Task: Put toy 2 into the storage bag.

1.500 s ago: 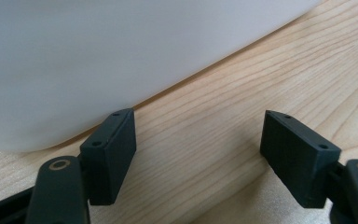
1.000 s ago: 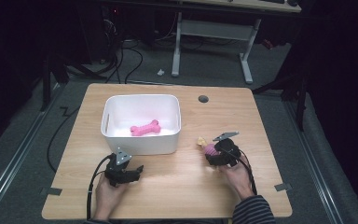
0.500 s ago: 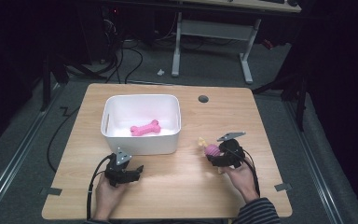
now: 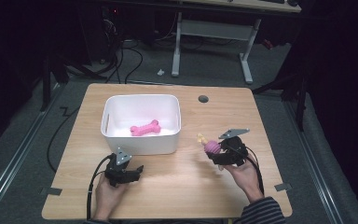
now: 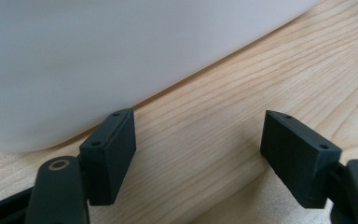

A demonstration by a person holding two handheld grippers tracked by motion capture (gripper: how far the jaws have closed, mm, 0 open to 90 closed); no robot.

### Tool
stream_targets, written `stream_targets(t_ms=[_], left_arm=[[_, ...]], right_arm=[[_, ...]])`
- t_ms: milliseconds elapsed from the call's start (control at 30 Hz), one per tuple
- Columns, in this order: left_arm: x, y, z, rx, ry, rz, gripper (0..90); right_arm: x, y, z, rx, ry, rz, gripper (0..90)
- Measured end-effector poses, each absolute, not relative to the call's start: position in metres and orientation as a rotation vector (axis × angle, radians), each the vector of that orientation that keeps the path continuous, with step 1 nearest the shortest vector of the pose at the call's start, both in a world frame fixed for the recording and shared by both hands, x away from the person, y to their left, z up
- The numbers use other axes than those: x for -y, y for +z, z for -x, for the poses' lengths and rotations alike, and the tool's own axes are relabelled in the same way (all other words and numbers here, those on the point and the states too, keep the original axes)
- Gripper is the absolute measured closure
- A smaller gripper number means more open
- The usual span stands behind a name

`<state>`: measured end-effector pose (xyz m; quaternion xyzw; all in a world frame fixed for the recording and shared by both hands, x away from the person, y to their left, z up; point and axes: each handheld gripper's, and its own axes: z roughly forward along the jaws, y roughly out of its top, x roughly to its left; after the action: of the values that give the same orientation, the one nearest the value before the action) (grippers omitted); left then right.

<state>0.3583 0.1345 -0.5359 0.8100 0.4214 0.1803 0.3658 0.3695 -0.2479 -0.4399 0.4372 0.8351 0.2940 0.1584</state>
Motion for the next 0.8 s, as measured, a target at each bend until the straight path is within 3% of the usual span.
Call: stream_targets(t_ms=[800], left_arm=[[-0.134,-0.536,-0.358,-1.081,0.464,-2.084,26.7]], right_arm=[[0.234,-0.395,-0.379,-2.397,0.847,-1.126,36.2]])
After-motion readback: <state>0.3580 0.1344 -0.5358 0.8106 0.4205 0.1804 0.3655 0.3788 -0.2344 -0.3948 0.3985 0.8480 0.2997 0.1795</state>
